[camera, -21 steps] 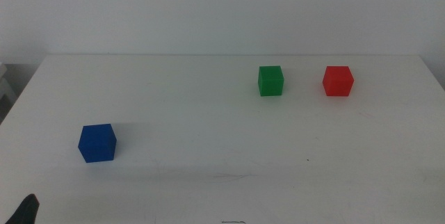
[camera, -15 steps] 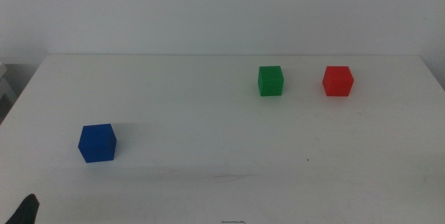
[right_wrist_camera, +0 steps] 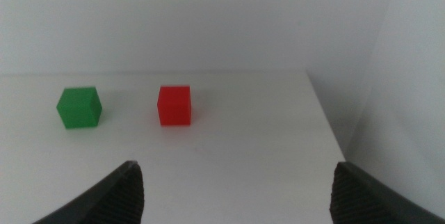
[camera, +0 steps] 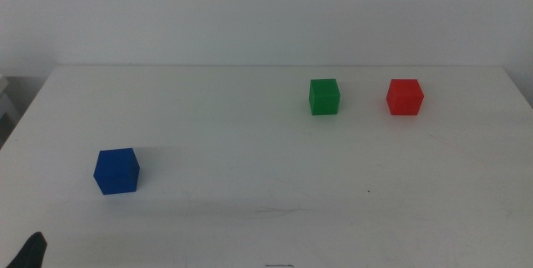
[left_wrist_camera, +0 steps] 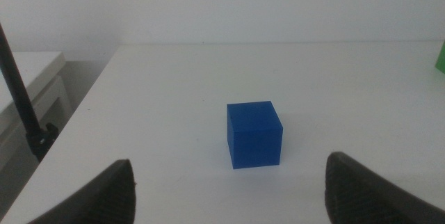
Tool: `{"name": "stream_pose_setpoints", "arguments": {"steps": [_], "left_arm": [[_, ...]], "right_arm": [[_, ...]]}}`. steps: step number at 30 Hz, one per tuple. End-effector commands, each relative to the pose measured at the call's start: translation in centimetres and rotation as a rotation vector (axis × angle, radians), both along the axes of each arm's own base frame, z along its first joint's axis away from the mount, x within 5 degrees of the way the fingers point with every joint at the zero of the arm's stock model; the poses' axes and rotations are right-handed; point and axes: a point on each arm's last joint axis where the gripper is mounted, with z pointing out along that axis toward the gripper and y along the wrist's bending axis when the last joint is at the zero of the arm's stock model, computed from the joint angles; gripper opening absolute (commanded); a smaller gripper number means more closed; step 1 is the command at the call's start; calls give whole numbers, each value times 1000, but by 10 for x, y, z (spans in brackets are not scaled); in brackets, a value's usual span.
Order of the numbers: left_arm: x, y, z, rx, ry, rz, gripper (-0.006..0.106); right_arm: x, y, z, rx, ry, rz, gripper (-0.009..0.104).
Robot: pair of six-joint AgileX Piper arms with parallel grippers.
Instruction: Stack red cubes first, then green, then blue cubes in a specific spot.
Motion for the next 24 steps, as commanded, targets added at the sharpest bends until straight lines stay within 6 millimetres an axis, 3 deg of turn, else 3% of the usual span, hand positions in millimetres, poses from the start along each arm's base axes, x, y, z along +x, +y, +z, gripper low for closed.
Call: {"name": "stream_pose_setpoints", "arguments": {"steps": [1, 13, 20, 24], "left_arm": [[-1, 0, 9, -25, -100, -1, 94], [-1, 0, 9, -25, -100, -1, 94], [-1, 0, 9, -25, -100, -1, 94], [-1, 0, 9, -25, -100, -1, 94]], "right_arm": [[12, 0, 26, 2, -14, 0, 92], [75, 7, 64, 33, 327, 38, 92], [126, 13, 75, 58, 525, 48, 92], [156, 17, 79, 72, 552, 62, 92]]}}
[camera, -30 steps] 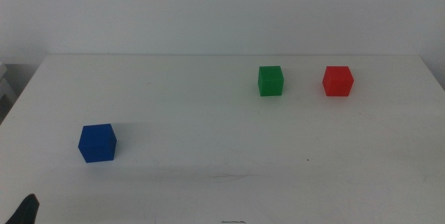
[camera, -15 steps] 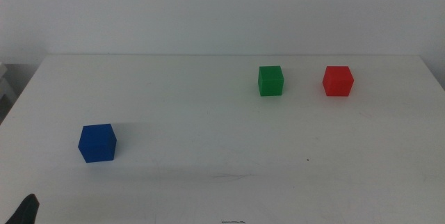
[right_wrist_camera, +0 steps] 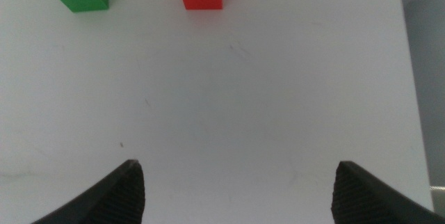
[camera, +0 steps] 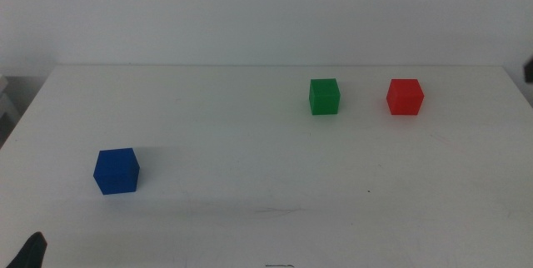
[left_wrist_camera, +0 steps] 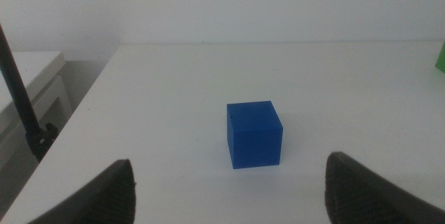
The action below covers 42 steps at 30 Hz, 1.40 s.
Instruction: Stack red cubes first, then green, then blue cubes in a specific spot.
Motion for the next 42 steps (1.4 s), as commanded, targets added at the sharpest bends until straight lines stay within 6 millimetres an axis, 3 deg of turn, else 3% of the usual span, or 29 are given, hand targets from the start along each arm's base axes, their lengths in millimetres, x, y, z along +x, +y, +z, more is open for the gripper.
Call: {"name": "stream_pose_setpoints", "arguments": {"steps": [1, 11, 16, 23, 29, 42], "left_arm": [[-1, 0, 9, -25, -100, -1, 94], [-1, 0, 9, -25, -100, -1, 94], [-1, 0, 9, -25, -100, -1, 94], [-1, 0, 9, -25, -100, -1, 94], [-1, 0, 9, -25, -100, -1, 94], [-1, 0, 9, -25, -100, -1, 94]], "right_arm": [[14, 2, 19, 13, -82, 5, 92], [112, 7, 4, 8, -23, 8, 92], [161, 9, -19, 5, 41, 8, 92], [210, 16, -50, 3, 72, 20, 92], [239, 35, -69, -18, 70, 59, 92], [271, 38, -116, -21, 98, 44, 92]]}}
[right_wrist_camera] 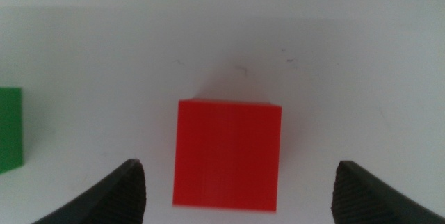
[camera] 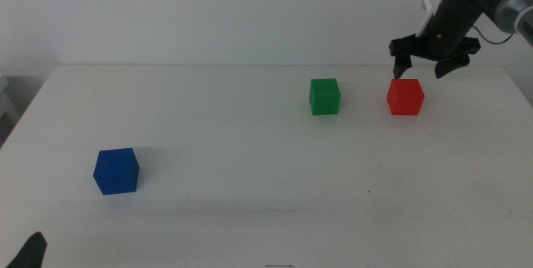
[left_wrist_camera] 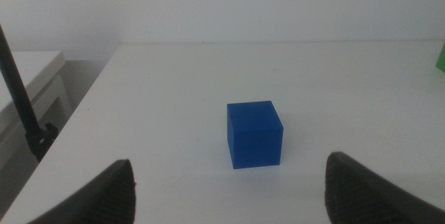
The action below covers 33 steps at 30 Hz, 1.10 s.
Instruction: Stack red cubes first, then green, then blue cubes in a specific spot.
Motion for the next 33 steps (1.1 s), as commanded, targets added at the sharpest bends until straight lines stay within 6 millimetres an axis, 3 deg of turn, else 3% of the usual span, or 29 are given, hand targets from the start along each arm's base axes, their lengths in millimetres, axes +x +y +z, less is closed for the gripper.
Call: {"name": "stream_pose_setpoints", "arguments": {"steps": [1, 25, 30, 33], "left_arm": [[-1, 0, 9, -25, -100, -1, 94], [-1, 0, 9, -25, -100, -1, 94], [-1, 0, 9, -25, -100, -1, 94], [-1, 0, 9, -25, -100, -1, 94]], "right_arm": [[-1, -3, 43, 4, -148, -7, 92], [15, -1, -9, 9, -91, -28, 90], [16, -1, -14, 11, -79, -28, 83], [16, -1, -14, 18, -78, -44, 68]]}}
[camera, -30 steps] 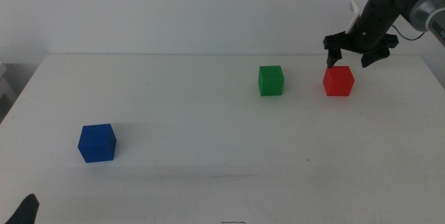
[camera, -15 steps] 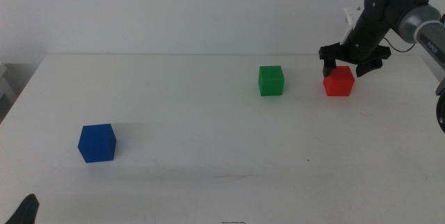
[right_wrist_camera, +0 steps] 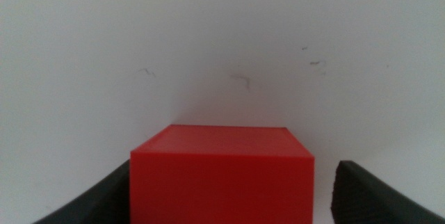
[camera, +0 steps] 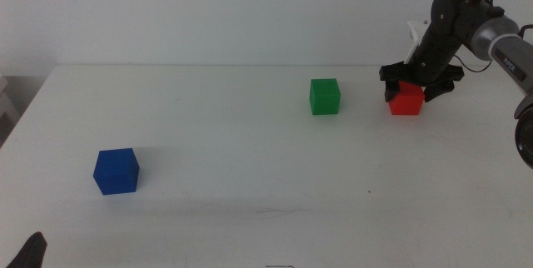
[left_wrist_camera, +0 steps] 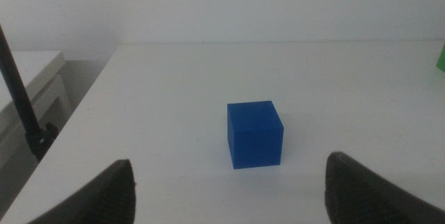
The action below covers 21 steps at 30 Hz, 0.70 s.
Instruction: Stack red cubes first, then green, then blue cubes in a specific spot.
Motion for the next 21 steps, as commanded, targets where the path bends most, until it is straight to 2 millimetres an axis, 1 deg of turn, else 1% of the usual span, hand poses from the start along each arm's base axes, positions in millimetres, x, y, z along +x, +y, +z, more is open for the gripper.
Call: {"name": "stream_pose_setpoints", "arguments": {"steps": [1, 7, 8, 10, 14, 17, 19, 21], "left_arm": [[-1, 0, 9, -25, -100, -1, 94], [-1, 0, 9, -25, -100, -1, 94], [-1, 0, 9, -25, -100, -1, 94], [-1, 0, 9, -25, -100, -1, 94], [-1, 0, 9, -25, -100, -1, 94], [-1, 0, 9, -25, -100, -1, 94], [-1, 0, 9, -25, -100, -1, 94], [-1, 0, 9, -25, -100, -1, 94]], "right_arm": [[-1, -3, 49, 8, -125, -12, 62], [-1, -3, 49, 8, -128, -11, 32], [-4, -3, 52, 13, -99, -12, 8], [-7, -3, 55, 9, -71, -9, -1], [-12, -3, 70, 8, -60, 9, -1], [-21, 0, 93, 0, -81, 24, -1], [-29, 5, 110, -11, -97, 41, -1], [-38, 11, 121, -21, -100, 54, -1]]}}
